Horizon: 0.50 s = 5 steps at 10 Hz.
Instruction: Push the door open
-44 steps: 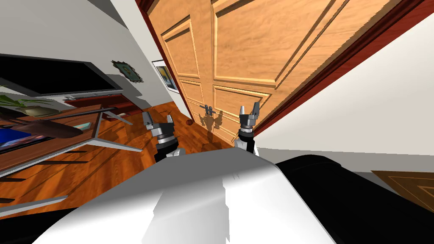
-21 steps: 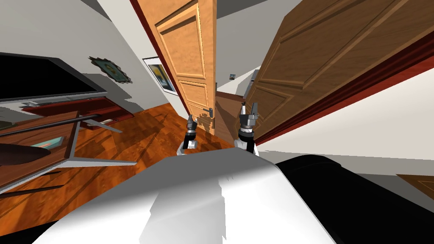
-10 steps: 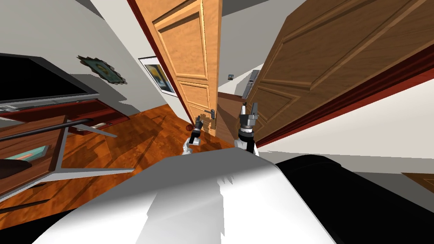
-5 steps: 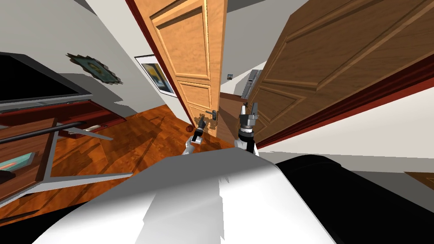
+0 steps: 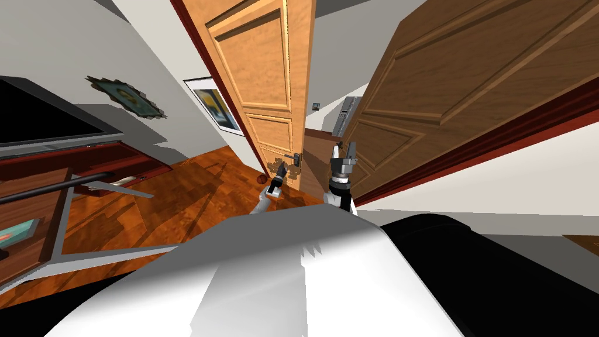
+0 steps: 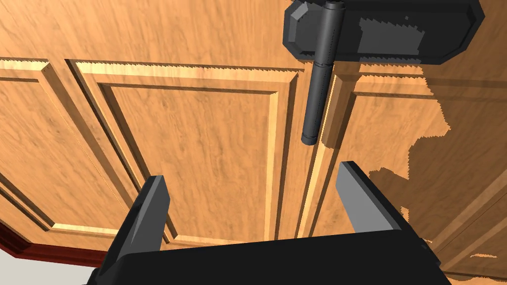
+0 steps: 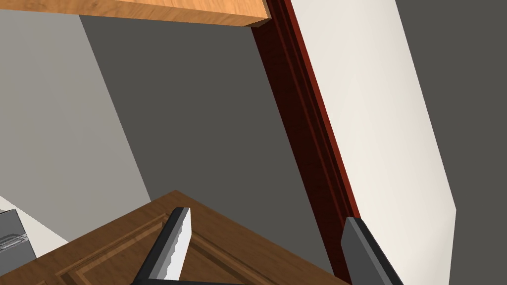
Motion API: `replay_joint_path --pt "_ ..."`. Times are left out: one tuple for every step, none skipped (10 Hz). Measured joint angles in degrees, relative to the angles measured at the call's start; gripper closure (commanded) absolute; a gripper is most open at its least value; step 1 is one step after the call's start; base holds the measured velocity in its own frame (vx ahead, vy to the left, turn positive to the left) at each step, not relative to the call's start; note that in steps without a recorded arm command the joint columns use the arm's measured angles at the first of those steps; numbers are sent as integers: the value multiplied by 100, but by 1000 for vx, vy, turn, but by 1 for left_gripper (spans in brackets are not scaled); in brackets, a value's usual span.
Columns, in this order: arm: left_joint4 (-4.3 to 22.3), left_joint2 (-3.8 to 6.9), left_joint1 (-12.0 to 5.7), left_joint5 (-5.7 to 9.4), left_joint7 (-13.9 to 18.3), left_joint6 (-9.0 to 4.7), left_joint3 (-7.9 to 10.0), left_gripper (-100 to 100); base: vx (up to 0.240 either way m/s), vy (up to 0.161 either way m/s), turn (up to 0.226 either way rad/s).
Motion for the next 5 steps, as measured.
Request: replay_joint_path --pt "164 -12 -103 -32 35 37 -54 -100 60 87 -17" --pt "242 -15 -154 -45 56 76 -77 -100 49 60 -28" --pt "422 -33 -263 -63 74 81 -99 -100 51 74 -47" --pt "650 -60 -393 -84 95 59 -128 -100 57 102 -47" --pt "759 -68 -488 -109 132 112 -175 -100 76 97 -39"
